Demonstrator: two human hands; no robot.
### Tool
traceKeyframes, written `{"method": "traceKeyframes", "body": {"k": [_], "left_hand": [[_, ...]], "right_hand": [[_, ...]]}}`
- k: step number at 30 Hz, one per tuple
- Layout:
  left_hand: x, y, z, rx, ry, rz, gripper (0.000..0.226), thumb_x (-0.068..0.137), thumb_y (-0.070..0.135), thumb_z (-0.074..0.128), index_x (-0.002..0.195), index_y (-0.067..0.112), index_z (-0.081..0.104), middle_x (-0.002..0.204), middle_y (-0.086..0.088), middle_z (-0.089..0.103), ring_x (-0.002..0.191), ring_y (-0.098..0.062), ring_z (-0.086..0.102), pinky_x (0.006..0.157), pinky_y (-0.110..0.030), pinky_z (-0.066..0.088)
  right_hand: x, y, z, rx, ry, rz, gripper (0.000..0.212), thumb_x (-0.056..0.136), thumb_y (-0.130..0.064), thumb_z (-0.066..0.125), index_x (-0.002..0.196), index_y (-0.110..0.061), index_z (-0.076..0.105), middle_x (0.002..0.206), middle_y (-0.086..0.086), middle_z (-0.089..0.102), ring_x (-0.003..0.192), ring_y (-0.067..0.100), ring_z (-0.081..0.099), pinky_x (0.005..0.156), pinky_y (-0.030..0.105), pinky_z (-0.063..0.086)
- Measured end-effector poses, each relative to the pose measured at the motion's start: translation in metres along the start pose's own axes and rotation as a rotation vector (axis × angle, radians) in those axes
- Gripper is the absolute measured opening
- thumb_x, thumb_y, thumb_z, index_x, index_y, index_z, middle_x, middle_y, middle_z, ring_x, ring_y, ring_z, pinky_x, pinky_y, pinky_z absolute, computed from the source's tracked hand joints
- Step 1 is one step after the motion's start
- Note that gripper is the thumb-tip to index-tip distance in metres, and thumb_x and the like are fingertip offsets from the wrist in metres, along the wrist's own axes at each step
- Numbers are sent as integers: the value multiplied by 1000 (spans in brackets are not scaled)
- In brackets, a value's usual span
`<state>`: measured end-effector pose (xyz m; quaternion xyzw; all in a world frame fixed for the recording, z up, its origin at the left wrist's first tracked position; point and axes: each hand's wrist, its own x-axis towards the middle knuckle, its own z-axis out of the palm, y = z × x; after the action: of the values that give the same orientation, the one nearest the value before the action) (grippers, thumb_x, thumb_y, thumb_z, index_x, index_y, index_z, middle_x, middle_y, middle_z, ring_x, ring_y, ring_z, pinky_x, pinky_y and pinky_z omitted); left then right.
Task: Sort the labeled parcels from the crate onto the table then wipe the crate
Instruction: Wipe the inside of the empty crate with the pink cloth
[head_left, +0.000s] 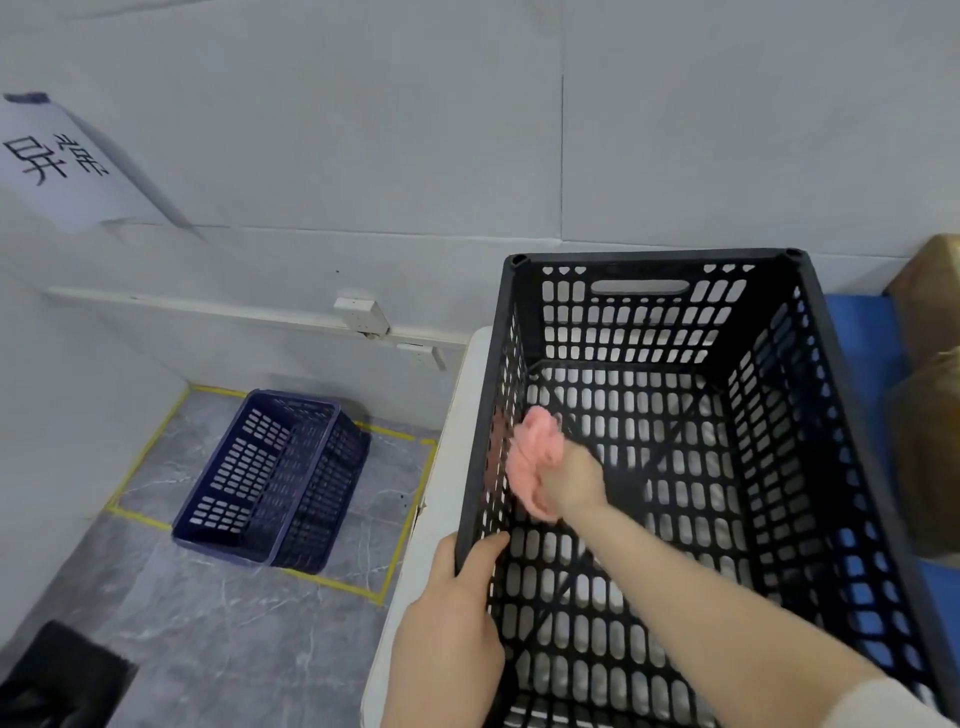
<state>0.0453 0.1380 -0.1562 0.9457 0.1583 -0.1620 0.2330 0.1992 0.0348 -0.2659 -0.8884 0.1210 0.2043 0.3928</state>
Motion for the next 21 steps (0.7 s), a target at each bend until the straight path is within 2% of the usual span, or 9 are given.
{"method": "traceKeyframes", "body": {"k": [3, 6, 8, 11, 13, 14, 16, 18, 21], "left_hand": [[-2, -1, 0, 7, 4, 15, 68, 82, 1, 38, 128, 51, 36, 130, 19, 30, 84, -17, 58, 75, -33, 50], [-2, -1, 1, 7, 20, 42, 59, 80, -2, 39, 116, 45, 42, 119, 16, 33, 74, -17, 56, 68, -35, 49], [-1, -3, 1, 12, 35, 50, 58, 78, -3, 39, 114, 43, 44, 110, 14, 32, 68, -18, 52, 62, -34, 47], [-1, -5, 4, 19, 48, 69, 59, 76, -4, 39, 111, 42, 43, 111, 14, 33, 67, -19, 53, 60, -36, 48], [-2, -5, 4, 6, 57, 79, 58, 74, -5, 38, 106, 42, 41, 110, 16, 34, 67, -22, 55, 62, -40, 50], [-2, -4, 5, 5, 66, 88, 57, 74, -6, 38, 105, 42, 41, 109, 15, 35, 66, -23, 55, 61, -42, 50], [-2, -3, 4, 18, 69, 82, 59, 74, -6, 39, 109, 41, 45, 111, 13, 36, 65, -25, 54, 60, -42, 49], [-3, -1, 1, 39, 60, 72, 66, 75, -5, 40, 121, 43, 44, 121, 11, 36, 69, -26, 56, 62, -40, 49], [-8, 2, -4, -38, 69, 119, 82, 79, -1, 44, 142, 48, 23, 144, 12, 24, 80, -27, 61, 64, -39, 50]], "right_hand": [[-7, -38, -40, 377, 78, -231, 16, 96, -16, 50, 88, -14, 64, 79, 11, 65, 71, 18, 61, 66, 36, 55], [-26, -67, -51, 431, 223, -495, 31, 90, -16, 54, 73, -42, 60, 89, -3, 60, 66, -3, 59, 54, 11, 46], [-39, -67, -32, 366, 292, -573, 38, 89, -14, 56, 80, -51, 59, 97, -14, 54, 72, -11, 57, 56, 7, 44], [-46, -16, 14, 246, 246, -404, 15, 97, -19, 51, 107, -28, 59, 94, -8, 63, 66, -3, 60, 55, 11, 48], [-51, 23, 38, 207, 43, -319, 27, 100, -33, 45, 124, -29, 58, 87, -4, 67, 61, 16, 61, 50, 25, 51], [-49, 38, 44, 102, -10, -337, 29, 99, -34, 46, 126, -32, 58, 94, -2, 68, 71, 21, 64, 60, 30, 54], [-39, 42, 39, -123, -192, -337, 20, 96, -20, 50, 114, -21, 60, 103, -1, 64, 92, 23, 64, 81, 32, 54], [-26, 19, 12, -139, -315, -131, 9, 92, -10, 54, 97, -18, 55, 93, -2, 61, 81, 16, 64, 73, 25, 56], [-21, -12, -39, 154, -195, -117, 20, 91, -12, 57, 111, -13, 61, 96, 1, 63, 84, 15, 61, 83, 32, 55]]}}
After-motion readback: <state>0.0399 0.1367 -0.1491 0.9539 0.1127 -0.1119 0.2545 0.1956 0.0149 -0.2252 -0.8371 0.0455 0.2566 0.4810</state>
